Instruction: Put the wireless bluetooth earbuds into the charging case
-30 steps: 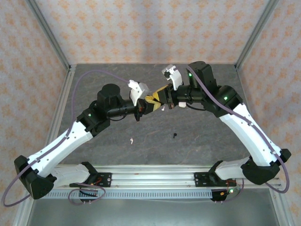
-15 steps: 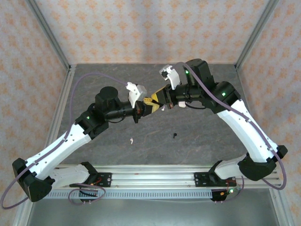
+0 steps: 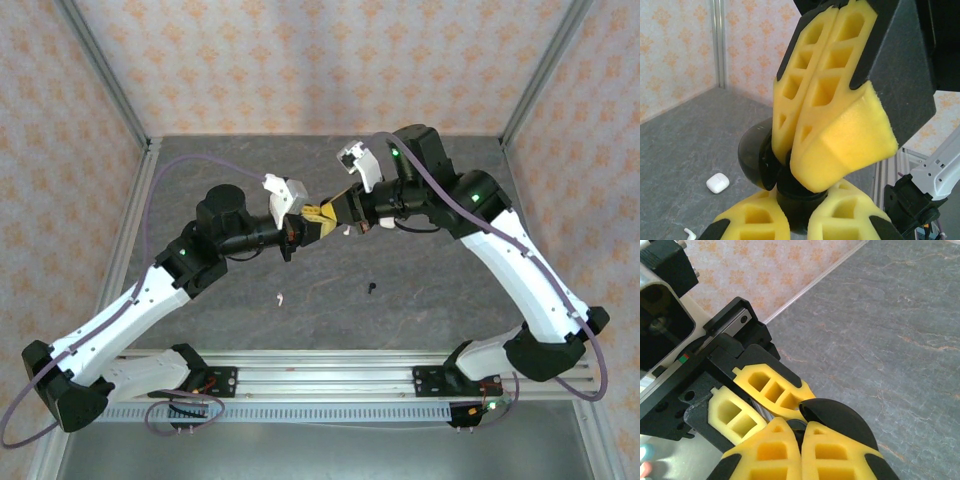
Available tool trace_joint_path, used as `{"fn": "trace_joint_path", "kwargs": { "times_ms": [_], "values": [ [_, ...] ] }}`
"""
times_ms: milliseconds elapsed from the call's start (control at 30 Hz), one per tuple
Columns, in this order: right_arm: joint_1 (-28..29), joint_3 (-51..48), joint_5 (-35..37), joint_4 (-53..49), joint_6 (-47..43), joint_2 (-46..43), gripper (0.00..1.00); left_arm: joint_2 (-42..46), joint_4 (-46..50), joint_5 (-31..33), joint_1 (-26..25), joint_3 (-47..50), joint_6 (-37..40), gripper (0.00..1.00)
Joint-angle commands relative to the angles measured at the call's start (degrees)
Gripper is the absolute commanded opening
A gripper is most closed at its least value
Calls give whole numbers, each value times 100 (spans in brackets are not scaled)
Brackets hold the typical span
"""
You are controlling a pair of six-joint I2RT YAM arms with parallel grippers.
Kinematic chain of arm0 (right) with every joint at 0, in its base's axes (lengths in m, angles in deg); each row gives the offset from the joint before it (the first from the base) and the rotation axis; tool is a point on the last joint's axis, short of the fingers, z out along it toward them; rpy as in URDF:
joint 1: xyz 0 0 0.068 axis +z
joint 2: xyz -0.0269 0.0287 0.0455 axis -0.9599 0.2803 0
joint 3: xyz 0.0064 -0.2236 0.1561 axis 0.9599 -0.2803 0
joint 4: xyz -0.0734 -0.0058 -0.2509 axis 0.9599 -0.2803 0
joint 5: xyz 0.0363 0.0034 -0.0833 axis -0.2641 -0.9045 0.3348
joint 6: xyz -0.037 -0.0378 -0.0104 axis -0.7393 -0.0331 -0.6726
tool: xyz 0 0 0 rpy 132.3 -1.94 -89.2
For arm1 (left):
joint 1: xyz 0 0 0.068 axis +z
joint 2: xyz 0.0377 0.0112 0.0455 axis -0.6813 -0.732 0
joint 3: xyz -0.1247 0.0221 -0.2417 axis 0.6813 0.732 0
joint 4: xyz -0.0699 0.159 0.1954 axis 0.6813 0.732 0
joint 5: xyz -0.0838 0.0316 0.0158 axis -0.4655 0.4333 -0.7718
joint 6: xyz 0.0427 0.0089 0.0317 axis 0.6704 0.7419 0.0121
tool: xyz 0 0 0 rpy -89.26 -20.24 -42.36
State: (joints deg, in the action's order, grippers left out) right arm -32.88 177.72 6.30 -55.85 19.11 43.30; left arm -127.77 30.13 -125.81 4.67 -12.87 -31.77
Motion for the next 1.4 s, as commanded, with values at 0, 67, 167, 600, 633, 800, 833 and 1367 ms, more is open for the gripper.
{"fn": "trace_joint_path", "kwargs": {
  "times_ms": [0,67,167,600,633,800,833,1367],
  "values": [
    [21,-28,-122,-92,45,34,6,155,-314,42,-66,-32,-36,0],
    [21,-102,-134,-39,75,32,6,157,-293,43,-72,-41,-35,0],
    [24,-120,-162,32,138,37,11,157,-276,60,-76,-47,-26,0],
    [21,80,-122,221,513,103,41,115,-296,122,-78,-24,23,0],
    [21,101,-106,232,532,104,43,114,-303,116,-81,-23,9,0],
    [-13,316,87,209,711,140,48,109,-308,122,-79,-14,19,0],
    [-30,366,102,200,755,146,48,113,-309,127,-76,-11,18,0],
    [-566,376,951,327,1585,-144,51,335,-292,661,-79,263,50,0]
  ]
}}
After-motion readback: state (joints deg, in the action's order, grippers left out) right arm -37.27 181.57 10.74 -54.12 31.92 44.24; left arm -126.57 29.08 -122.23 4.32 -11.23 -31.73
